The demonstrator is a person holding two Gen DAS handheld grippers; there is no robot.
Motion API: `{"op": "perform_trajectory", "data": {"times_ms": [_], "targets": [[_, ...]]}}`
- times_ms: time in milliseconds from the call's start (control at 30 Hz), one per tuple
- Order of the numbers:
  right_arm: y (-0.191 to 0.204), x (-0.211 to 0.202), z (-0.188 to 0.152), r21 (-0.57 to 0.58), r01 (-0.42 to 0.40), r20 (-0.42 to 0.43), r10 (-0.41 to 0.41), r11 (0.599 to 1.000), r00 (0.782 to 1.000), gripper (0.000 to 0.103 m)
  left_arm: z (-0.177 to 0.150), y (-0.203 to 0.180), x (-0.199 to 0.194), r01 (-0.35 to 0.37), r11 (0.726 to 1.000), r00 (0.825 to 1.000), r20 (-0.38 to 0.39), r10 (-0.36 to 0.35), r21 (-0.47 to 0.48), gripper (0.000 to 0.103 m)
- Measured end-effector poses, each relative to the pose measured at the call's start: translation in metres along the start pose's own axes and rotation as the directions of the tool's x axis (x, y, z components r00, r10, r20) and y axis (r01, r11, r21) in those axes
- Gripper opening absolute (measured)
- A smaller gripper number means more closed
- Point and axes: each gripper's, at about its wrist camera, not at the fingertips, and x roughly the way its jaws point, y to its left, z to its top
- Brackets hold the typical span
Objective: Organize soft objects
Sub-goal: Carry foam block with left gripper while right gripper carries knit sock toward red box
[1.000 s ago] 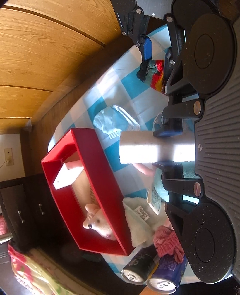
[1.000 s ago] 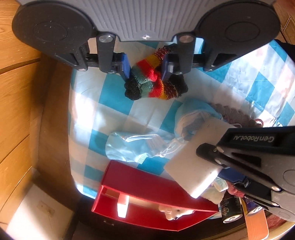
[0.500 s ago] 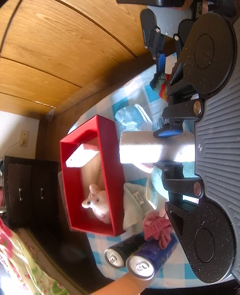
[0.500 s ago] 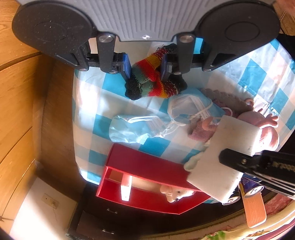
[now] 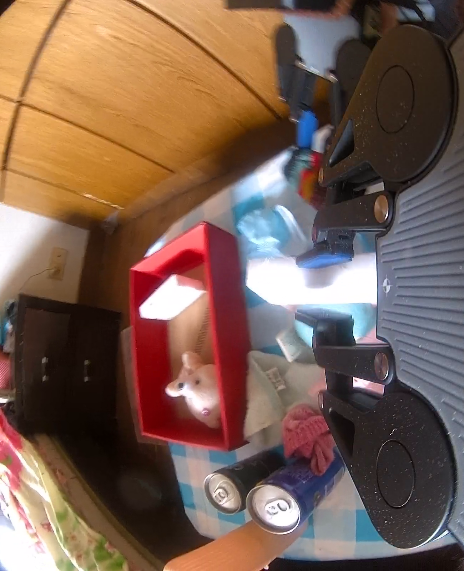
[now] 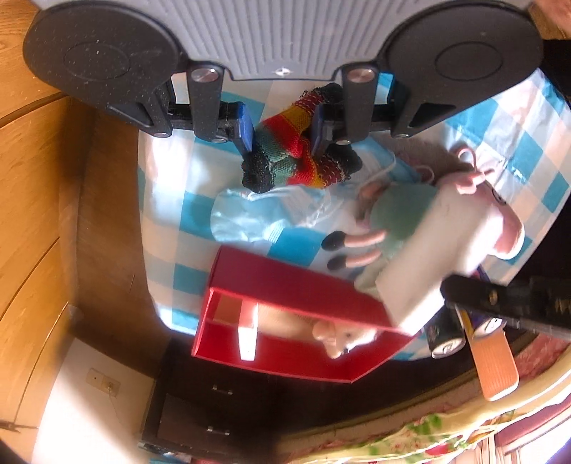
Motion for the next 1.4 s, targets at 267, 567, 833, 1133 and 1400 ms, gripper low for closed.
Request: {"op": "perform_trajectory", "data": {"times_ms": [267,567,833,1133,1400], "targets": [[0.004,0.011,-0.007,-0.023,-0.019,-0.045,0.018,1.000,0.999,0.011,-0.028,-0.046,0.053,-0.135,0.970,0.984,-0.090,0.155,0.203,0.075],[-0.033,0.010,-0.035,0.017,0.033,-0.087,-0.031,0.999,0.996,0.010,-0.047,-0.076,0.081,-0.390,0.803,0.902,0.013,0.432,0.451,0.084],[-0.030,-0.003,-0.025,0.009,-0.018,-0.035,0.019,1.000,0.999,0.010,-0.032,-0.053,0.069,-0.403,0.846,0.900,-0.017,0.436,0.349,0.063],[-0.020,-0.016,-0.014,0.024,-0.071,0.024,0.070,0.997,0.997,0.010,-0.020,-0.006,0.018,-0.272,0.961,0.959,-0.073,0.275,0.046,0.059],[-0.011,-0.033,0.000,0.028,-0.114,0.087,0.111,0.993,0.990,0.010,-0.010,0.016,-0.014,-0.145,0.983,0.988,-0.065,0.139,-0.115,0.050]]}}
